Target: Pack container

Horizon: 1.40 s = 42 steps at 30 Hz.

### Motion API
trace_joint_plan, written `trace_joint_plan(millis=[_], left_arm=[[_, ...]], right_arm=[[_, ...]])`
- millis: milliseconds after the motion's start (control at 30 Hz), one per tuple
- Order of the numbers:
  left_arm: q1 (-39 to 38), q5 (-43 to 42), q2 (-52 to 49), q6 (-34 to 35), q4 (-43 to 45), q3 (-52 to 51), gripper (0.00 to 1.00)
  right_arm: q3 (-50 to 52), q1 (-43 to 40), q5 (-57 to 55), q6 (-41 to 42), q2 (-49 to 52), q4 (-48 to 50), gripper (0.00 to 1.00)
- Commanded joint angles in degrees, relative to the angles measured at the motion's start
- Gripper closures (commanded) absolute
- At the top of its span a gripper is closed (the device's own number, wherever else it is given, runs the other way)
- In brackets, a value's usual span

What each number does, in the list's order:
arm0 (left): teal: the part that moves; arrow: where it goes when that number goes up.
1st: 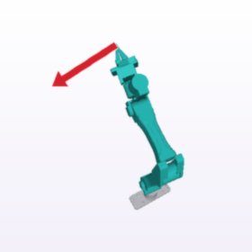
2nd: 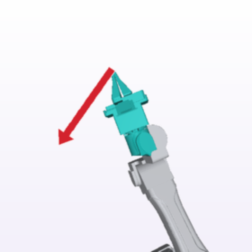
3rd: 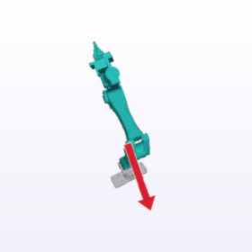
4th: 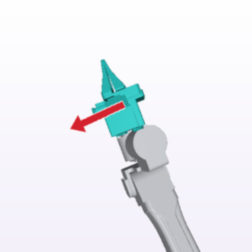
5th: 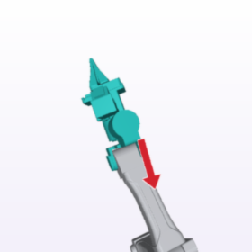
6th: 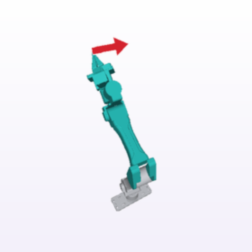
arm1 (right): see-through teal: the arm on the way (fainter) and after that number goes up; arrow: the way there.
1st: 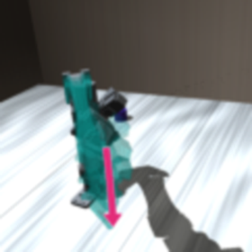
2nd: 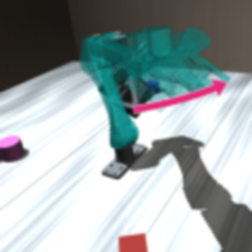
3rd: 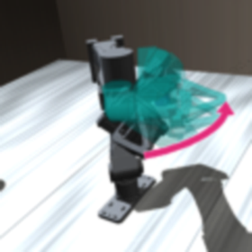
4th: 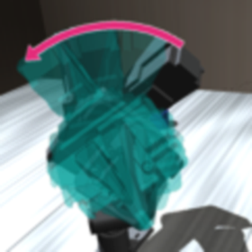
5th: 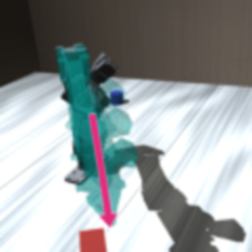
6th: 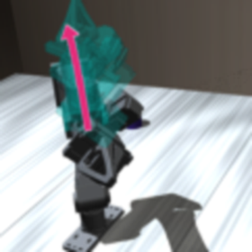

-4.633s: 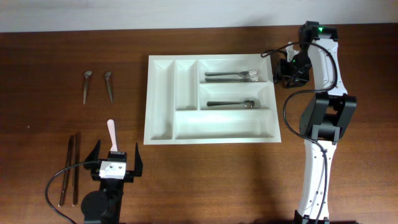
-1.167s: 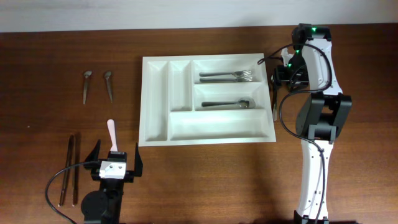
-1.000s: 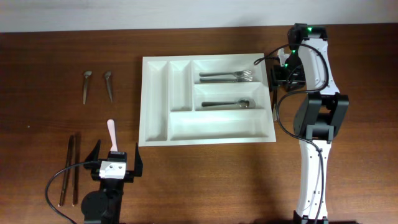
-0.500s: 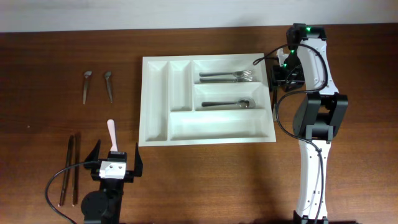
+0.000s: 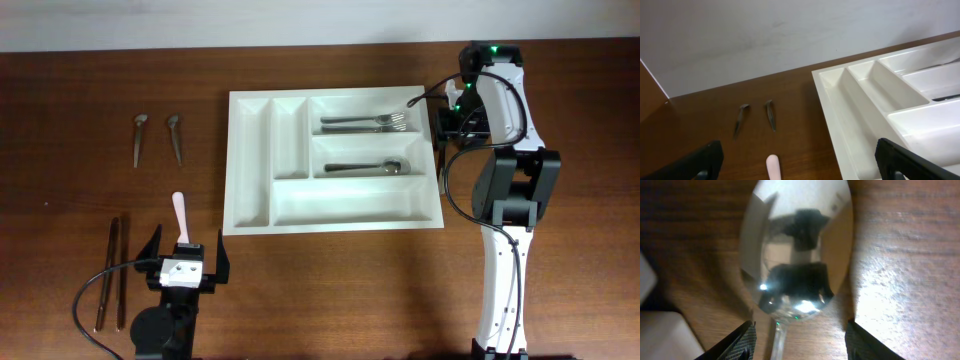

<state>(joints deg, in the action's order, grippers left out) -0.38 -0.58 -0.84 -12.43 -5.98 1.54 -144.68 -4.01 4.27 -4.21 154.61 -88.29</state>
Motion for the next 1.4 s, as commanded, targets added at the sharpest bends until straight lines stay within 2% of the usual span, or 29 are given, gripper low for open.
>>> trace_joint_plan(millis=[0,300,400,767,900,1200,1367], left_arm=[[0.3,0.4,0.5,-0.1,0.2,-0.4,0.01],[0.3,0.4,0.5,-0.1,0.2,-0.4,0.01],[0.3,0.4,0.5,-0.1,0.2,-0.4,0.01],[0.3,0.4,0.5,-0.1,0.2,-0.4,0.01],[0.3,0.4,0.5,-0.1,0.2,-0.4,0.01],[0.3,0.4,0.5,-0.1,0.2,-0.4,0.01],[0.3,0.4,0.5,-0.1,0.2,-0.4,0.01]], right_arm=[[3.8,0.2,-2.6,0.6,2.3,0.5,0.43],[4.0,0.2,-2.6,0.7,2.3,1.2,0.43],[4.0,0.2,-2.6,0.6,2.3,1.2,0.47],[4.0,0.2,-2.6,0.7,2.3,1.2,0.86],[4.0,0.2,-2.6,0.7,2.3,1.2,0.96],[3.5,0.2,-2.6,0.7,2.3,0.9,0.96],[-0.7,0.2,-2.6,2.8,1.9,-1.1,0.96]])
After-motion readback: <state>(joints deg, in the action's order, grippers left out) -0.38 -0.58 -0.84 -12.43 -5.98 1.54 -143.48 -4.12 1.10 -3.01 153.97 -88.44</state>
